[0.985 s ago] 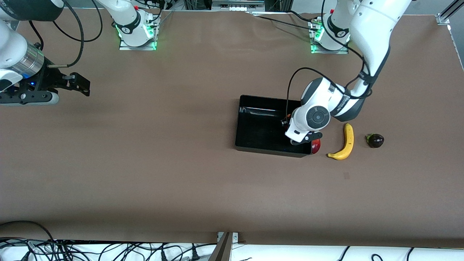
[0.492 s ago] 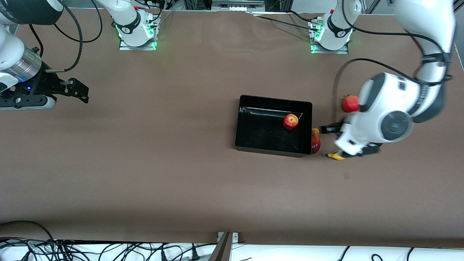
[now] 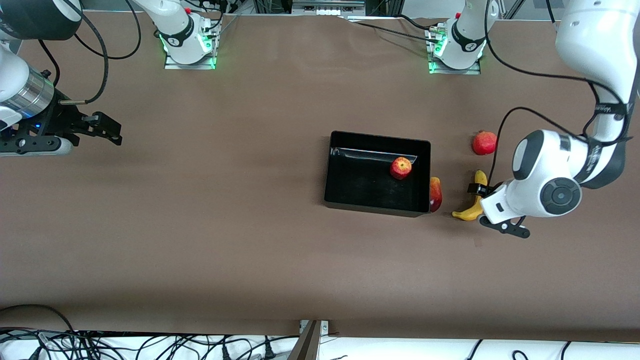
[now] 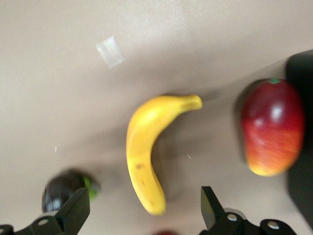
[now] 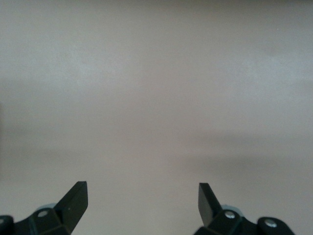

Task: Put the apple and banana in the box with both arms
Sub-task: 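Move the left gripper to the yellow banana and grasp it, then carry the banana over the box and lower it inside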

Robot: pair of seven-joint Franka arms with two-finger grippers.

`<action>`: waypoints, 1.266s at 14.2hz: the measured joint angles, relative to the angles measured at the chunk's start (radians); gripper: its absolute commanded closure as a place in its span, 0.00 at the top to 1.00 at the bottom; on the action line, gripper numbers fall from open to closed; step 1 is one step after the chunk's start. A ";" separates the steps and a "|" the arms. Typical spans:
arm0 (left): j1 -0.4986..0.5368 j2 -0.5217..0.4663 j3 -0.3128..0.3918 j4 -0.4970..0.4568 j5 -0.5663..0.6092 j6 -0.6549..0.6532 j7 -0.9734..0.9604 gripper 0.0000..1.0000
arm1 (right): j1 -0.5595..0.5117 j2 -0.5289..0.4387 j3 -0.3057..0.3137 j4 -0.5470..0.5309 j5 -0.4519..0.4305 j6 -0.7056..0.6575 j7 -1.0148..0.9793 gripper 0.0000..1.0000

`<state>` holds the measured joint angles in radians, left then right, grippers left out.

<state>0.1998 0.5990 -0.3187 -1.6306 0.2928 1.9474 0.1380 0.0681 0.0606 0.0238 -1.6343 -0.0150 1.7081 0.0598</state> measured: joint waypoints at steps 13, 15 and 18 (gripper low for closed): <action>0.070 0.006 0.000 -0.194 0.115 0.251 0.044 0.00 | 0.000 0.000 0.000 0.000 0.000 0.000 0.000 1.00; 0.073 -0.011 -0.014 -0.095 0.104 0.100 0.039 0.00 | 0.000 0.000 0.000 0.000 0.000 0.000 0.000 1.00; 0.054 -0.047 -0.046 0.071 -0.013 -0.132 -0.023 0.00 | 0.000 0.000 0.000 0.000 0.001 0.000 0.000 1.00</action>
<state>0.2534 0.5521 -0.3643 -1.5599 0.2797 1.8154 0.1153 0.0681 0.0607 0.0238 -1.6342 -0.0144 1.7081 0.0595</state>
